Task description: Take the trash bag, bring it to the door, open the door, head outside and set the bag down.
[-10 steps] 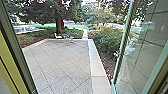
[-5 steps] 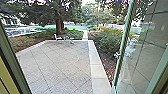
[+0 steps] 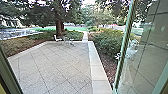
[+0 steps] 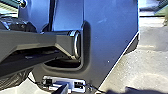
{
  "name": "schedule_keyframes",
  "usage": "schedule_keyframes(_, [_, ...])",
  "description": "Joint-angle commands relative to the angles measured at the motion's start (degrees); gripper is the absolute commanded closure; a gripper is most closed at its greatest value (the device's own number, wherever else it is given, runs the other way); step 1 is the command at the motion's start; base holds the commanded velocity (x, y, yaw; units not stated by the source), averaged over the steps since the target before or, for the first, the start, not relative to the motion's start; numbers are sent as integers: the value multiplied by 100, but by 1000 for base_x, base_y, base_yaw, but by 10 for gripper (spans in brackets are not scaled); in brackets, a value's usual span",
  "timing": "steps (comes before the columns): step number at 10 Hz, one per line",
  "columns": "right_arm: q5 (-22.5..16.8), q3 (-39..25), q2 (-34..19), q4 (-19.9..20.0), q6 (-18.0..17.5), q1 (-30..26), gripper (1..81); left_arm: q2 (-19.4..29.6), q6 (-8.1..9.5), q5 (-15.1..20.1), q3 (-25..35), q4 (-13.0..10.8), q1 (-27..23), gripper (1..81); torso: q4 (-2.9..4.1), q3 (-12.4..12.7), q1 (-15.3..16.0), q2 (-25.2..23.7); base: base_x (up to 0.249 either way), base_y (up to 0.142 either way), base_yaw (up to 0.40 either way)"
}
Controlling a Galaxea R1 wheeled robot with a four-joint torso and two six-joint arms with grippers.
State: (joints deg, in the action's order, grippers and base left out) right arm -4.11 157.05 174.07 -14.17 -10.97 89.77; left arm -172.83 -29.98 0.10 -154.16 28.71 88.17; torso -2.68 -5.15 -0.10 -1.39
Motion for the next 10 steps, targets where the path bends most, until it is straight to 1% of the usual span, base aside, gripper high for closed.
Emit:
schedule_keyframes(1, [-345,-9,-19,2,-10,-218,10,11,-26,438,35,-6,-217,811,0,-2,10,2,99,0,0])
schedule_keyframes(10, [-354,-9,-19,2,-10,-235,10,20,-26,438,35,12,-217,811,0,-2,17,0,107,0,0])
